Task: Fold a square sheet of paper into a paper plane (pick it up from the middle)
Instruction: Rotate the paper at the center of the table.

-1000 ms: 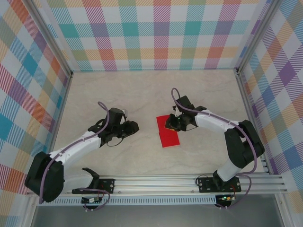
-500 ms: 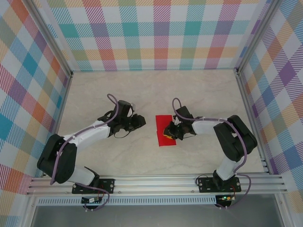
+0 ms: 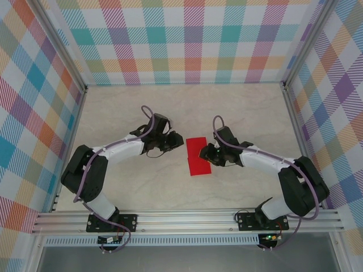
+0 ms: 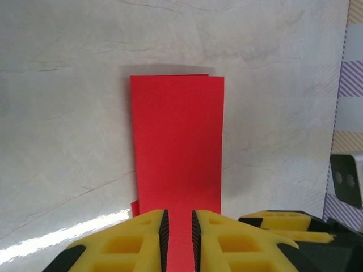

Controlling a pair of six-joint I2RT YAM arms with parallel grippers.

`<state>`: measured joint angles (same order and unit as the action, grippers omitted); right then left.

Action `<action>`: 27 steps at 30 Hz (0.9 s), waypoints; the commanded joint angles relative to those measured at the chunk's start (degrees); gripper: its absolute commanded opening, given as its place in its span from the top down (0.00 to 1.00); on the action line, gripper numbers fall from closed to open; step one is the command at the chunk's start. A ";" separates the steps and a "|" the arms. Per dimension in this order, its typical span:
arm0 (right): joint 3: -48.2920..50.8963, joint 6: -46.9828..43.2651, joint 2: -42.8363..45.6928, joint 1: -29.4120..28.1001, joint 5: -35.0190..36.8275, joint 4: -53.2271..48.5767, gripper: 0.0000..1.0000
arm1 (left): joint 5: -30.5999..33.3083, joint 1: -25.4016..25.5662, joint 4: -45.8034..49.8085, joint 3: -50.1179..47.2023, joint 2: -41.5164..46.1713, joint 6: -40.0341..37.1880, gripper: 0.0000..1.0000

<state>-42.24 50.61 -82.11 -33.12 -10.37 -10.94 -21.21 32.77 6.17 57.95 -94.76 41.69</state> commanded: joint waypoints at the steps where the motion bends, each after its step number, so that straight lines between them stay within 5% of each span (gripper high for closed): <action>1: 3.07 -1.58 1.68 0.88 1.77 -3.28 0.64 | -1.20 2.03 -0.39 3.54 -2.89 -0.78 0.81; 27: 6.26 -2.38 1.39 4.30 -5.14 0.20 0.57 | -2.27 4.12 2.99 14.46 -17.38 -3.15 0.86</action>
<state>-35.11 49.93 -80.31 -29.06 -14.26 -10.79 -22.09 36.36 8.93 70.08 -110.72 39.38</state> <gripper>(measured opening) 0.432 0.138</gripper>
